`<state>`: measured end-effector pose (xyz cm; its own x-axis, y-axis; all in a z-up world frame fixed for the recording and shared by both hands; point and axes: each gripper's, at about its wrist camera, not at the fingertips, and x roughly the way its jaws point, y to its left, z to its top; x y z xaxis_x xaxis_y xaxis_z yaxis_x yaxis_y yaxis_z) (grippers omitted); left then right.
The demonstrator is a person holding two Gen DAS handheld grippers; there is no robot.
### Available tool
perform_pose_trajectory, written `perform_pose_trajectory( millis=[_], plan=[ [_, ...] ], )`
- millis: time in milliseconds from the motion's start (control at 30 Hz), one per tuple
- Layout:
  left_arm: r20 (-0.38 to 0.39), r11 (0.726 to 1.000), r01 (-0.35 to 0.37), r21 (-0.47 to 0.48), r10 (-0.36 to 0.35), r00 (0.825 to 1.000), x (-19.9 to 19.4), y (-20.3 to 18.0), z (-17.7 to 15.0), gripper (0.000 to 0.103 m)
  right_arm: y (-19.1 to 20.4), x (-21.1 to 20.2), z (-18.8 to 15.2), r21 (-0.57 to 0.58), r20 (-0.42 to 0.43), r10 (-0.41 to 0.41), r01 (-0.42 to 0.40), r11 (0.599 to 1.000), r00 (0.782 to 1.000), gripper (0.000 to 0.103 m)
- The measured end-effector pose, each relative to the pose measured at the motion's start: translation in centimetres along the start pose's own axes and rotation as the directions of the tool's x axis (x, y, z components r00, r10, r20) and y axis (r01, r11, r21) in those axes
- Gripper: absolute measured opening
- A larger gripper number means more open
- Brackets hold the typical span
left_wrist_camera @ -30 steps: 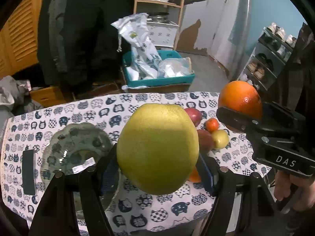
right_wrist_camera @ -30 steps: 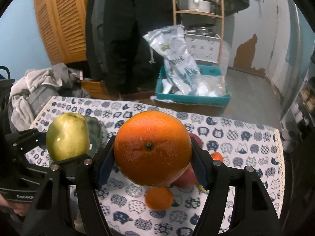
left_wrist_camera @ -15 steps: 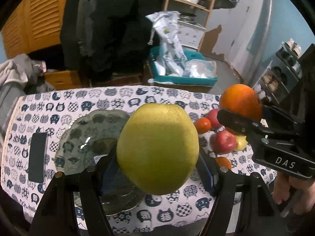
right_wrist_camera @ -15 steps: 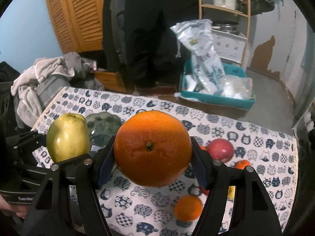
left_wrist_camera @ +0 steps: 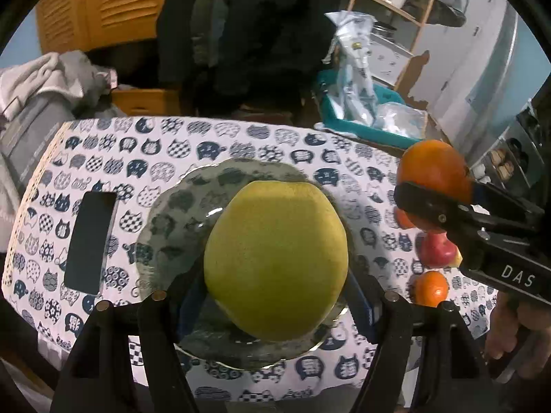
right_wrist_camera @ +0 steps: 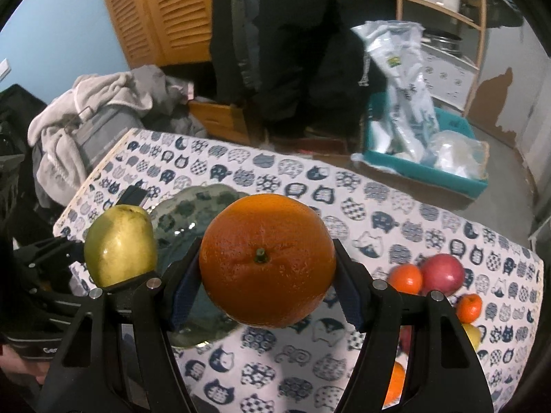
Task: Organize fruits
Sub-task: 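Carry the pear with the left tool while the right tool carries the orange to the glass bowl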
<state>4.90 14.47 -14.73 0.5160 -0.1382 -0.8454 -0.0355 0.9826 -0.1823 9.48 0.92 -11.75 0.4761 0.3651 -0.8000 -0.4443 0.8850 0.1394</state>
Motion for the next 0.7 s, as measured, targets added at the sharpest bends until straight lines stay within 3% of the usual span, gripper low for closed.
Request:
perform_pose_trajectory(
  millis=[333, 700],
  plan=[
    [-0.100, 0.997, -0.037, -0.072, 0.030, 0.995, 3.2, 4.2, -1.8, 0.074, 3.2, 3.7, 0.3, -0.041, -0.078, 0.037, -0.040, 0.998, 0.996, 0.070],
    [-0.203, 0.995, -0.059, -0.086, 0.041, 0.978, 6.1, 5.4, -3.5, 0.074, 4.6, 7.1, -1.2, -0.058, -0.173, 0.047, -0.058, 0.997, 0.984, 0.070]
  ],
)
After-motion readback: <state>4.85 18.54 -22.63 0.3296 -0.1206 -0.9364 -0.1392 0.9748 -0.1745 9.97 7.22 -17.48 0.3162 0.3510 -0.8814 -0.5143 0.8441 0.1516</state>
